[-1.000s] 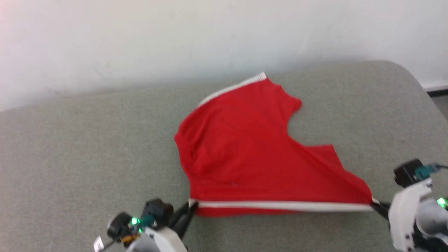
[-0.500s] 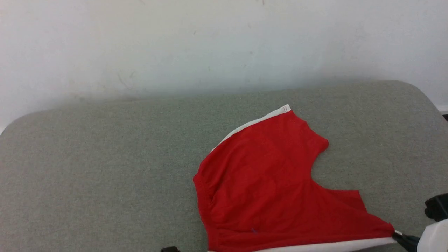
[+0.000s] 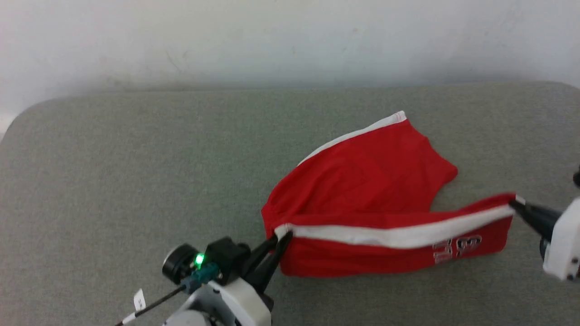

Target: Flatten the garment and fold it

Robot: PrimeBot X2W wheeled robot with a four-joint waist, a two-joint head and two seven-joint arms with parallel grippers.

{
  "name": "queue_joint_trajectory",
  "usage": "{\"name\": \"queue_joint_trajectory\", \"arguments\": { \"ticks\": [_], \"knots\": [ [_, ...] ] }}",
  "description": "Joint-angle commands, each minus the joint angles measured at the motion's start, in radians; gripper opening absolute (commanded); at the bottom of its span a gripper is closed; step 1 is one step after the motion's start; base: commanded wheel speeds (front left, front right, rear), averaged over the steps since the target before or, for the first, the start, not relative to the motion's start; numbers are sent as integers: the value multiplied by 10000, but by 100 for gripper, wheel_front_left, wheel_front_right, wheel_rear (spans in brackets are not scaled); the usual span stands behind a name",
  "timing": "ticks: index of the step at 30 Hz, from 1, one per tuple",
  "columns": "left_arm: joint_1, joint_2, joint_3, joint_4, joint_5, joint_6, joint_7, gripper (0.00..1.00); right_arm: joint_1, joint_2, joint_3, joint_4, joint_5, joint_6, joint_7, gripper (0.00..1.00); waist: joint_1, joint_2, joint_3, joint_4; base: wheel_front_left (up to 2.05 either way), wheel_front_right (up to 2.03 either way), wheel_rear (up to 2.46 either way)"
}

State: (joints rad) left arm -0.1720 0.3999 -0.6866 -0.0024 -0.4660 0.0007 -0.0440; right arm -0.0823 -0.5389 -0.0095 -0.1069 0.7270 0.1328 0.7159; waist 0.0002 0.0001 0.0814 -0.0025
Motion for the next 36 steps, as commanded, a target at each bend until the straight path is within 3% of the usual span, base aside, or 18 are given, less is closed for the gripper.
{"name": "queue_joint_trajectory", "arguments": {
  "ticks": [1, 5, 14, 25, 36],
  "knots": [
    [-455, -122, 61, 52, 126, -78, -19, 0, -706, 166, -33, 178, -147, -21, 142, 0, -2, -1, 764, 456, 0, 0, 0],
    [-1072, -291, 79, 278, 235, -154, 1, 0, -1835, 273, 138, 689, -389, -21, 407, 0, -2, -1, 1323, 667, 0, 0, 0],
    [-2740, -990, 202, 1523, 389, -375, -468, 0, -5026, 457, 911, 3241, -1488, -21, 869, 0, -2, -1, 2738, 1291, 0, 0, 0],
    [-4169, -1806, -94, 2968, 675, -661, -1156, 0, -7563, 387, 1677, 5851, -2331, -21, 27, 0, -2, -1, 3615, 1951, 0, 0, 0],
    [-4547, -2237, -151, 3664, 704, -601, -1688, 0, -8554, 398, 2097, 7677, -2868, -21, -1053, 0, -2, -1, 3853, 2226, 0, 0, 0]
  ]
}}
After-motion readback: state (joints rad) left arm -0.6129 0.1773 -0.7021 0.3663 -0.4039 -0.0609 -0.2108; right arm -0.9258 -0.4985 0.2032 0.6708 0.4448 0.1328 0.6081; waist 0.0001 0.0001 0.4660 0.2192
